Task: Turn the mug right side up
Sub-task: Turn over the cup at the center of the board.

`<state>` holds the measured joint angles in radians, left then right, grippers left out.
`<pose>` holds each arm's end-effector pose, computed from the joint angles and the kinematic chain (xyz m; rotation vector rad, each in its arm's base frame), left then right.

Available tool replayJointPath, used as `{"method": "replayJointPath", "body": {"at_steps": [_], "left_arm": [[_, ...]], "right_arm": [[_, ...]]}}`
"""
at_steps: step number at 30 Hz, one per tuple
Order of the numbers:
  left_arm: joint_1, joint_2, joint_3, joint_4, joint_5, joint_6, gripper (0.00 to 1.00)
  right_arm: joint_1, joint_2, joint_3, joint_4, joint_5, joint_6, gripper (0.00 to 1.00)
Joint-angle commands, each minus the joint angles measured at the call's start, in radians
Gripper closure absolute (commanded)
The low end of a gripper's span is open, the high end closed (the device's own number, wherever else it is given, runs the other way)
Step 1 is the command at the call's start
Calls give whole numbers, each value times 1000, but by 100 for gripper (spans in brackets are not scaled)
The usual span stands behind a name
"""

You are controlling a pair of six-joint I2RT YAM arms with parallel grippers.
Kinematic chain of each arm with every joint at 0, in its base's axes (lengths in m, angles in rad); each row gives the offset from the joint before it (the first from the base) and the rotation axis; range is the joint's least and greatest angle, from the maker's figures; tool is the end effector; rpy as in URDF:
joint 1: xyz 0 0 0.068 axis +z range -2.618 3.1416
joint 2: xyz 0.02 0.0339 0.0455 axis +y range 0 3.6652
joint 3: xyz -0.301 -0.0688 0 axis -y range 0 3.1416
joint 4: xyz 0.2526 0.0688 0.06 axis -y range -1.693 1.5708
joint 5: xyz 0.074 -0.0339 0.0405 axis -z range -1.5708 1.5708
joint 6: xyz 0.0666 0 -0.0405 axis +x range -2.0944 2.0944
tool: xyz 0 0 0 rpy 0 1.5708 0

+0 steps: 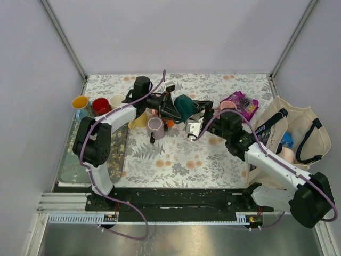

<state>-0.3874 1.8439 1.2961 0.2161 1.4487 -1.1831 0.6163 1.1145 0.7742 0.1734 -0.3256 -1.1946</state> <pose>0.3692 -0.2220 0.2963 -0.3557 -2.1349 2.0683 0.2167 0.1796 0.3332 -1.4958 0.8711 -0.1435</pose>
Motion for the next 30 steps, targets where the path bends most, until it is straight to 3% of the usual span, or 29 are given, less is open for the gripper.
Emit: {"method": "replayJointPath", "body": {"at_steps": [1, 5, 9, 12, 14, 15, 17, 19, 22, 25, 28, 30], "left_arm": [[-2, -20, 63, -75, 203, 37, 98], [-5, -25, 51, -86, 202, 37, 97], [10, -40, 34, -49, 130, 43, 64], [42, -112, 12, -105, 43, 103, 55], [71, -164, 14, -287, -6, 253, 42], [96, -187, 41, -442, -45, 333, 40], [133, -199, 153, -848, -163, 674, 34], [148, -227, 244, -1087, -395, 954, 29], [150, -326, 226, -1091, -673, 1140, 24], [151, -493, 65, -902, -877, 1171, 21], [154, -648, -65, -726, -962, 1203, 18], [153, -712, -112, -670, -1014, 1195, 11]], "right_arm": [[8, 40, 65, 158, 4, 21, 14], [8, 79, 132, 86, -4, 55, 43], [7, 79, 165, 3, -9, 102, 83], [8, 61, 183, -84, 5, 144, 92], [8, 50, 214, -167, 20, 176, 100], [10, 47, 227, -225, 23, 191, 100], [8, 51, 264, -346, -1, 190, 100], [7, 70, 296, -457, -13, 211, 100], [7, 134, 377, -631, -56, 256, 100], [8, 220, 456, -787, -101, 285, 100], [13, 304, 532, -921, -104, 262, 100], [16, 358, 580, -992, -98, 253, 100]]}}
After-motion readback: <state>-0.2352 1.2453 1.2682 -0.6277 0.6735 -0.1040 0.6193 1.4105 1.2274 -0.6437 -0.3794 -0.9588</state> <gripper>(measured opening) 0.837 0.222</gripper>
